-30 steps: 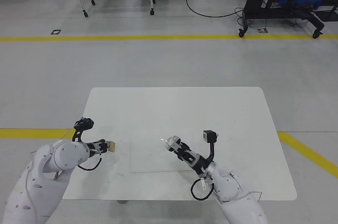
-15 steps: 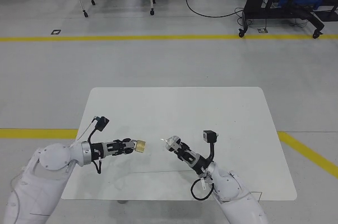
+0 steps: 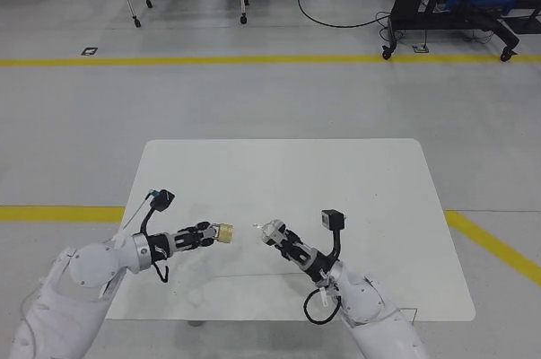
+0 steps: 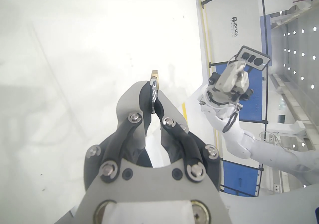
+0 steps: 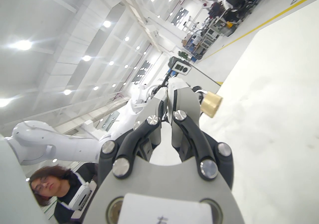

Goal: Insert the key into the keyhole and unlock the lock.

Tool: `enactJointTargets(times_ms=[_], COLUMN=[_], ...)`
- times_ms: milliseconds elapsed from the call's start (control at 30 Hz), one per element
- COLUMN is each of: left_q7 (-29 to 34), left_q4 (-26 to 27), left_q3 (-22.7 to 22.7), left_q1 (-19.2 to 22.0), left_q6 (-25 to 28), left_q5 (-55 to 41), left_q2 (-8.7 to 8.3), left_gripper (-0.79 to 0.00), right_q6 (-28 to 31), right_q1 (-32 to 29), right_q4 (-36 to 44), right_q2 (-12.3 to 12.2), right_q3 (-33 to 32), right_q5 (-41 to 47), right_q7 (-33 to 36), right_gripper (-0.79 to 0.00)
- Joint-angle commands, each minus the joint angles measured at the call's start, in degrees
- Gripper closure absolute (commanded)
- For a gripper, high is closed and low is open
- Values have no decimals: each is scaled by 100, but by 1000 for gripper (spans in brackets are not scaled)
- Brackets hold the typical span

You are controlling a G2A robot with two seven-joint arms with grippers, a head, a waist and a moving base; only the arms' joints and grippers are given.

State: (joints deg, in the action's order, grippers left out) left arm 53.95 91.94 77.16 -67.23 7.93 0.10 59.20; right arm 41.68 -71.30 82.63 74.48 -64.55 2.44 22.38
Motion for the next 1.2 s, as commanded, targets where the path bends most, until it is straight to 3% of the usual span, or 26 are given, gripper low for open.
enactJointTargets(times_ms=[0,167,367,467,767,1000,1167], left_q7=[-45,-23,-564,-358,-358,-1076,-1456], left_q4=[-84,-482,-1079,-1445,-1445,-950,-907], left_q3=[-84,-778,-1892,-2368,-2368,-2097,-2338], left_q1=[120,829,1600,1967,1967,1299,1312], left_q6=[189,549,764,306,306,557,929], left_q5=[-644,-1498,-2087,-2599,-2599,-2360,-2363], left_q2=[40,230,590,765,765,696,817], left_gripper=[0,0,0,0,0,0,0], right_q6=[-84,-6,-59,33,33,-181,-760], right_q1=[74,-69,-255,-288,-288,-366,-497], right_q4=[-95,-47,-51,-45,-45,127,283], right_q2=[-36,-58,-61,-41,-41,-77,-116], right_q3=[-267,-538,-643,-651,-651,-1033,-1134], right_q5=[484,792,1141,1470,1470,1557,1227], right_q7=[-1,-266,-390,-514,-514,-763,-619], right_gripper=[0,0,0,0,0,0,0])
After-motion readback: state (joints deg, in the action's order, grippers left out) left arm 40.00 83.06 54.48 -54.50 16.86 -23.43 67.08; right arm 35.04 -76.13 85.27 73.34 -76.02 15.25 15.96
